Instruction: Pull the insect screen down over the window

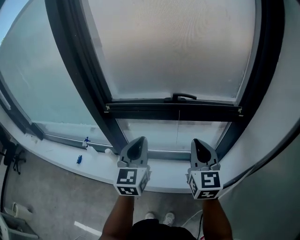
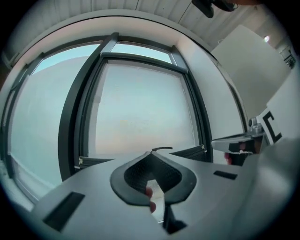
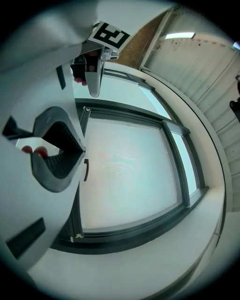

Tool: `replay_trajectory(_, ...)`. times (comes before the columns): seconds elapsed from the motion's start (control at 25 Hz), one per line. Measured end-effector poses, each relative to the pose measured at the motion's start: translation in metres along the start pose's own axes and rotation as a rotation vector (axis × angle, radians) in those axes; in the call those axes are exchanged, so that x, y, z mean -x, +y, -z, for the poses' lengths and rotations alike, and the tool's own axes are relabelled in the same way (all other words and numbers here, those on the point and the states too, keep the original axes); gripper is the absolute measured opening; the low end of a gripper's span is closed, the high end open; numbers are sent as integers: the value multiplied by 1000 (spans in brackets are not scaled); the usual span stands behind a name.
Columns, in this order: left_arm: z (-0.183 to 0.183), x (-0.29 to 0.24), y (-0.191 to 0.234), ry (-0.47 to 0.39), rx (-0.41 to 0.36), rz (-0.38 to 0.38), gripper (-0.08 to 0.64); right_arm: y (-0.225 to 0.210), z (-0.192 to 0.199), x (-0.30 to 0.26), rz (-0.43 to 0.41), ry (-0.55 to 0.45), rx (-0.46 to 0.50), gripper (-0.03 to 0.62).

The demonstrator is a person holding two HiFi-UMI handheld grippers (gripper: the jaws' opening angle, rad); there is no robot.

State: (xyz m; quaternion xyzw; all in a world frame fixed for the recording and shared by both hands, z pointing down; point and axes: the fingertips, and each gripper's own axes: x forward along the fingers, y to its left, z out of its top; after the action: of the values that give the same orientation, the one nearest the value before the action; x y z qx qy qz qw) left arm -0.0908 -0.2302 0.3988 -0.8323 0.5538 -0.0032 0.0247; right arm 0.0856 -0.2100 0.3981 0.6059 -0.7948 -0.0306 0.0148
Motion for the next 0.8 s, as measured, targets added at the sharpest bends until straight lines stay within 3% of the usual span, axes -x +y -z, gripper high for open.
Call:
replay_trajectory(0.16,26,29,1,44,59,27,2,20,18,23,6,19,-20,5)
replay_trajectory(0.32,48,56,-17,76,45,99,2,44,36,45,6,50,21,5)
replay_trajectory(0.8,65,145,-25,84,68,197,2,109,57,123,66,103,28,5)
